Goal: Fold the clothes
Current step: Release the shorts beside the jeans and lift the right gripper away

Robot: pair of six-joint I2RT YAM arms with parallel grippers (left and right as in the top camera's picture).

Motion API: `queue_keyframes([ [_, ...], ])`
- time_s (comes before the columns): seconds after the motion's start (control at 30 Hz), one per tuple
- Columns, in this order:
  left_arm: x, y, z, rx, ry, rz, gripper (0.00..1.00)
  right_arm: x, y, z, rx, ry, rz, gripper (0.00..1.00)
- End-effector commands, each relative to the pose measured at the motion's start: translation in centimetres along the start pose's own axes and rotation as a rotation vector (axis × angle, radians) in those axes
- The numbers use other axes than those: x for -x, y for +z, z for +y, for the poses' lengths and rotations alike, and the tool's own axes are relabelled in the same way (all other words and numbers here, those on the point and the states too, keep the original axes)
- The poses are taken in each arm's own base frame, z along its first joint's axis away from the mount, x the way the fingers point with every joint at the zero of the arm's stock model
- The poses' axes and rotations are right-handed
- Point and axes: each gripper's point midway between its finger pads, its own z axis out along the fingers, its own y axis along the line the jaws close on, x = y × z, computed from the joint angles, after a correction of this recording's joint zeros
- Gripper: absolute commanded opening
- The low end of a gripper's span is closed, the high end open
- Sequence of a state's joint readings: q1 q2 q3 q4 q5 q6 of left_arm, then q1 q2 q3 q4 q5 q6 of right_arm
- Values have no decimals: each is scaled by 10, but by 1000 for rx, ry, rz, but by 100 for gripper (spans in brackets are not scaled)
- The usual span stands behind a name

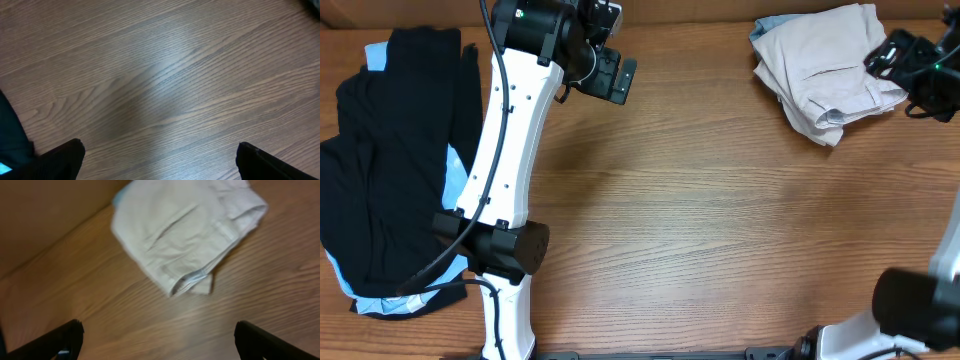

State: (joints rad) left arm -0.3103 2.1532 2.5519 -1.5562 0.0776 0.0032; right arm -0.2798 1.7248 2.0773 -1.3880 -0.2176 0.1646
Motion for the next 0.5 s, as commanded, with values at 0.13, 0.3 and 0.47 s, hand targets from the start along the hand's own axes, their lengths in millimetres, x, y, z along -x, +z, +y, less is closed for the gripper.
queue_keyframes([
  [0.13, 1, -1, 2, 8, 18, -3, 100, -43, -90, 70, 127, -198, -95, 100],
  [0.3, 1, -1, 2, 8, 18, -3, 100, -55, -115, 81, 162, -235, -138, 100],
  [0.47, 1, -1, 2, 8, 17, -3, 100, -70, -111, 56, 38, -213, -73, 100],
])
